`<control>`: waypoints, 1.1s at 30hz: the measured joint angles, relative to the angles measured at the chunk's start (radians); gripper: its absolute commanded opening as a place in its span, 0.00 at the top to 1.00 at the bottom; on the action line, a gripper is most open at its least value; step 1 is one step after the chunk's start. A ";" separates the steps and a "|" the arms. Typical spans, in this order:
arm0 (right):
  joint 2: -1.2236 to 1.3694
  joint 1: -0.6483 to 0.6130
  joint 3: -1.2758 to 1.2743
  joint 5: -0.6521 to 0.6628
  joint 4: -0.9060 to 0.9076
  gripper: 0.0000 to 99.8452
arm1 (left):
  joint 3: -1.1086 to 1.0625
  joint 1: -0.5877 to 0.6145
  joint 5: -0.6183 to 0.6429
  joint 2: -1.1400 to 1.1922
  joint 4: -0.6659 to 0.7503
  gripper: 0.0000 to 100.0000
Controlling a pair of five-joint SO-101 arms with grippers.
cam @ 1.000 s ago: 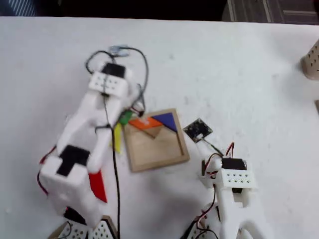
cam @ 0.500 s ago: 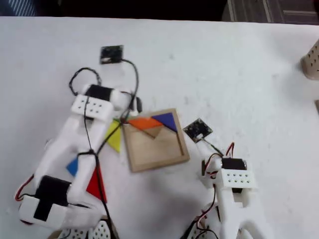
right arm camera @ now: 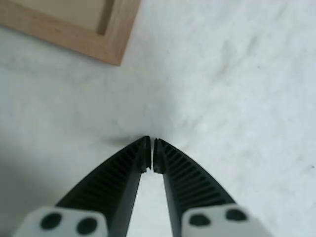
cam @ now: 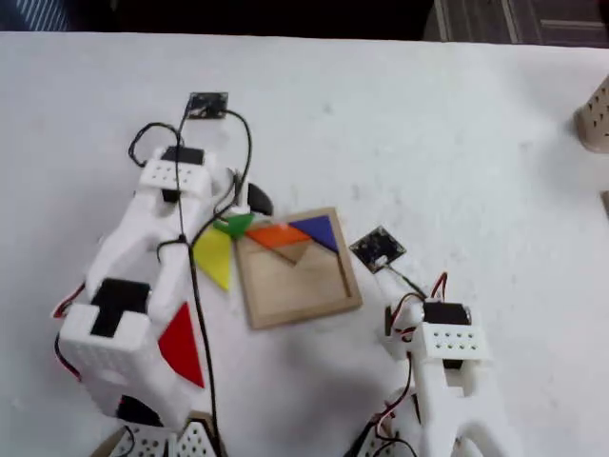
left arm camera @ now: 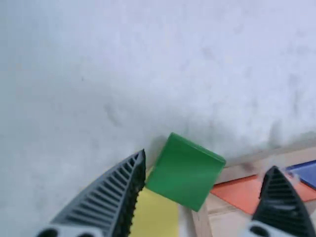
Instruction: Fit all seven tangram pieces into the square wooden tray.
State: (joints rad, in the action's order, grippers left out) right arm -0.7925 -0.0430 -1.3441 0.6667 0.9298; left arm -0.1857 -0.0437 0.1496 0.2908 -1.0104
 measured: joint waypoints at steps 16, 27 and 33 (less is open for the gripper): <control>0.000 0.000 0.000 0.002 0.000 0.98 | 0.017 -0.110 0.002 0.040 -0.066 0.97; 0.000 0.000 0.000 0.002 0.000 0.98 | 0.023 -0.126 0.002 0.043 -0.066 0.97; 0.000 0.000 0.000 0.002 0.000 0.98 | 0.023 -0.126 0.002 0.043 -0.066 0.97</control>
State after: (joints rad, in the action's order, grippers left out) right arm -0.7925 -0.0430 -1.3441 0.6682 0.9298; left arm -0.1626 -0.1695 0.1511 0.3337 -1.0764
